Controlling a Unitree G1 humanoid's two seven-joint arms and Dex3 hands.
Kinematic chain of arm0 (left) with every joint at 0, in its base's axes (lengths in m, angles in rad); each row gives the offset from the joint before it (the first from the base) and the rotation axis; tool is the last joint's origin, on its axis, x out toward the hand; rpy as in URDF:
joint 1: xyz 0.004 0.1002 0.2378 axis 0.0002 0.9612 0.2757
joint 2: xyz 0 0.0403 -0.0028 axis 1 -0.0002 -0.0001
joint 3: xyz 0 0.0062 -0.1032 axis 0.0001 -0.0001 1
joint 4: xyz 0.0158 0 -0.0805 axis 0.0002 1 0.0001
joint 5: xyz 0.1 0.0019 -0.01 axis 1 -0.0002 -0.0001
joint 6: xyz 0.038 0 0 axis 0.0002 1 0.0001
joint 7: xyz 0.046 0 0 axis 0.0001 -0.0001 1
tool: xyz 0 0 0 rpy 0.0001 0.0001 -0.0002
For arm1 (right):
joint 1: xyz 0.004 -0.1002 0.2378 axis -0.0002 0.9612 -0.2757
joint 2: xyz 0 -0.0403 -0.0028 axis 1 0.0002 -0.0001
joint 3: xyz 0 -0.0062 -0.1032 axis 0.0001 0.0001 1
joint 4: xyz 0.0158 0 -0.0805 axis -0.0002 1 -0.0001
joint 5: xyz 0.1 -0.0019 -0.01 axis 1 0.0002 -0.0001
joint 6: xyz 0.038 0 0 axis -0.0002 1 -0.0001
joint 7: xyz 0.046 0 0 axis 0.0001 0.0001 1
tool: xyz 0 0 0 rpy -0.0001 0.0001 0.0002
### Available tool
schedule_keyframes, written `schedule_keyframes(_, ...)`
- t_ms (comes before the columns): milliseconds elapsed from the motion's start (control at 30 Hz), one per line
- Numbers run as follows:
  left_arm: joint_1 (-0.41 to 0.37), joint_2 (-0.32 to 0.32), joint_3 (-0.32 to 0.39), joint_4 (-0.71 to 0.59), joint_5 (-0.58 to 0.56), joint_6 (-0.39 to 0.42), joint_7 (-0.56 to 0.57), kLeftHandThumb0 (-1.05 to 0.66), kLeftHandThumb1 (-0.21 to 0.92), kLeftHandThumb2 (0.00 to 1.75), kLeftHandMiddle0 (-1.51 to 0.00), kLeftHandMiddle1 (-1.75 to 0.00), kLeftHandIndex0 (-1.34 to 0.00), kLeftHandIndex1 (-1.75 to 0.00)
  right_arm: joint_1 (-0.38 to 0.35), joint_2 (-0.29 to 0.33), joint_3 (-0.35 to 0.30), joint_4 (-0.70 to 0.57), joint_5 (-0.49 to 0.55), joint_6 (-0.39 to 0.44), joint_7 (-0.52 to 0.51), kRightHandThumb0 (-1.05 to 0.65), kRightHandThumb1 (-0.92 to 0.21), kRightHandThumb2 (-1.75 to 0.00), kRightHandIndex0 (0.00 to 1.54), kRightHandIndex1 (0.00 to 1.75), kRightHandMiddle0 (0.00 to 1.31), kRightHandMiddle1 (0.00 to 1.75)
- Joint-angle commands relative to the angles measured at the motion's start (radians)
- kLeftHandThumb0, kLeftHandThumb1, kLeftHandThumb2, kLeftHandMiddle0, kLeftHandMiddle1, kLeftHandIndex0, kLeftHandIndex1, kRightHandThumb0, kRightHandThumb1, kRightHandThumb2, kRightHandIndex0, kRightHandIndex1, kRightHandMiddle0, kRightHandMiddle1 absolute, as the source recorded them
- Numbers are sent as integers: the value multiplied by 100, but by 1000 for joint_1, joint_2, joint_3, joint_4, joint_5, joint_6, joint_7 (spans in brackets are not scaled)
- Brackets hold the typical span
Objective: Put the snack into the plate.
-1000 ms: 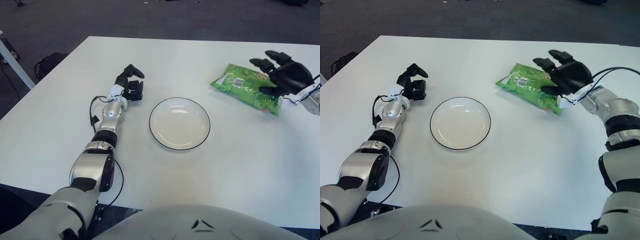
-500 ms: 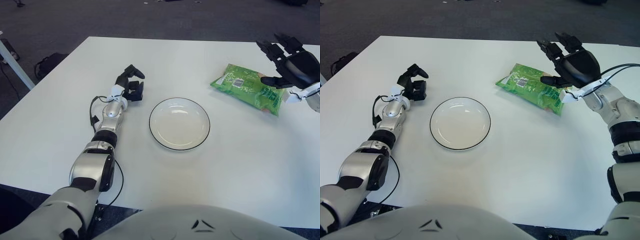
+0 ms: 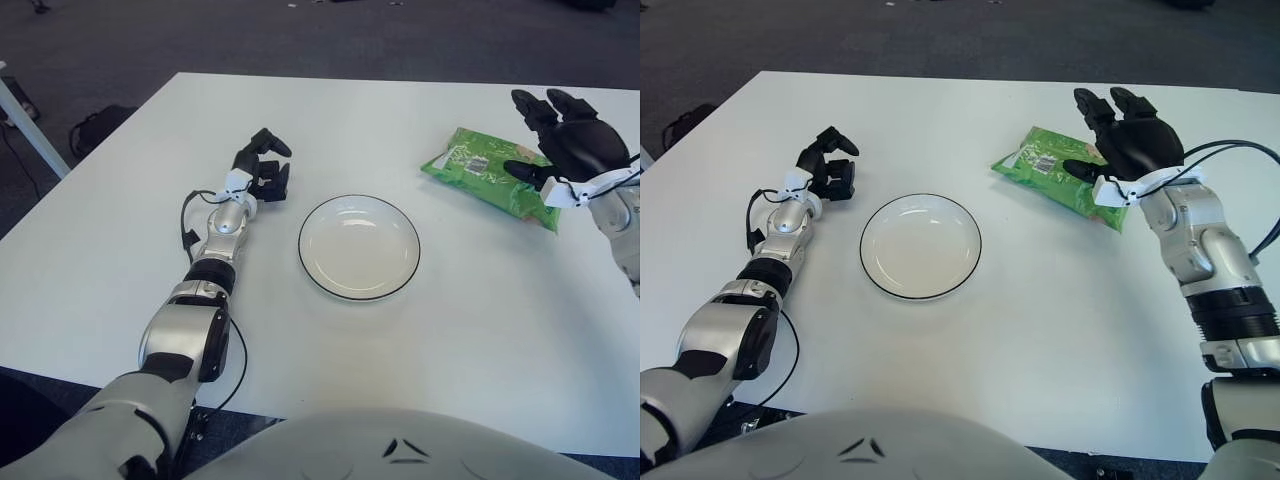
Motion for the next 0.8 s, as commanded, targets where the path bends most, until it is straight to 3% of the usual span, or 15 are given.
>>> schedule_keyframes(0,103,-13,-14,58,23,-3,9,-44,43,117,-119,-175,-52,-175,8,13,-8,-43,-23,70,58,-105,-92,-91,0,0,0,0)
schedule_keyframes(233,104,-12,-17,59,24,-2,12,-44,43,117,-121,-175,-52,-175,-8,31,30,-95,-109,208,181,-105,-92,-93,0,0,0,0)
schedule_keyframes(400,104,-17,-14,59,17,-1,10,-44,43,118,-121,-175,-52,-175,-54,57,94,-147,-238,322,285,-105,-92,-92,0,0,0,0)
schedule_keyframes(633,102,-18,-7,64,3,1,-13,-44,44,117,-121,-175,-52,-175,-89,61,138,-171,-325,381,420,-105,-92,-91,1,1,0,0)
schedule_keyframes(767,102,-19,-1,66,-8,0,-28,-44,45,115,-121,-175,-51,-175,-127,69,165,-101,-346,366,439,-105,-92,-92,4,2,0,0)
